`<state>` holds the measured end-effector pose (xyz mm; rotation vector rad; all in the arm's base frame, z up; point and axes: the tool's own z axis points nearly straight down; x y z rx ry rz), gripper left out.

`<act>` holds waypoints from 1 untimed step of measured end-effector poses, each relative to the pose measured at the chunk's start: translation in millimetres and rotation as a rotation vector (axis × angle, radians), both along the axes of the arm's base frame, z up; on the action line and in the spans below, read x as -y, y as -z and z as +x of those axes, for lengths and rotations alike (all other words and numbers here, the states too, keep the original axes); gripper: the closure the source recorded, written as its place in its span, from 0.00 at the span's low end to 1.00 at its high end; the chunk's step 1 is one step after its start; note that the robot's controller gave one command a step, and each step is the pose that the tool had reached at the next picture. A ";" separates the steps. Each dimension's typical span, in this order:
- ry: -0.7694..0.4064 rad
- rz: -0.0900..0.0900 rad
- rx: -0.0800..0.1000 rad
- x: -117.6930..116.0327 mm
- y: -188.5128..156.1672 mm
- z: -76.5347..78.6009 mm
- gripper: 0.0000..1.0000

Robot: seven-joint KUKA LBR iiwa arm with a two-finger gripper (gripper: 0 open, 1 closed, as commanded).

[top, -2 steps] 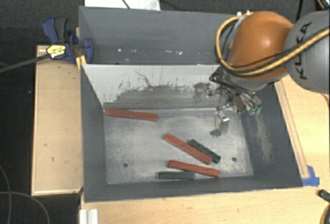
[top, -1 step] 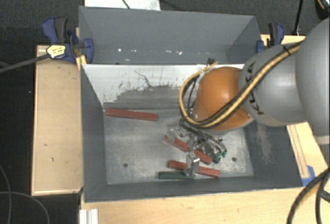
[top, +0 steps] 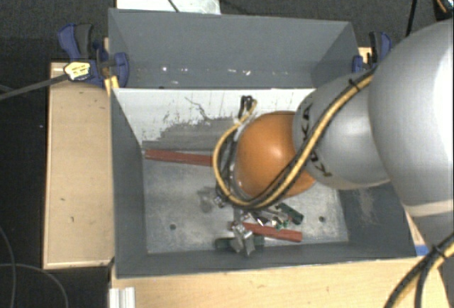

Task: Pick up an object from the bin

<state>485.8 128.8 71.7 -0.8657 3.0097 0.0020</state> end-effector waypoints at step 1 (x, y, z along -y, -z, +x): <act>0.016 -0.004 0.007 61.5 -94.8 78.6 0.00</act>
Offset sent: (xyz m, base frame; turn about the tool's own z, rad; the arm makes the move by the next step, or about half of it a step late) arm 0.0730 -0.0576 0.0888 0.0091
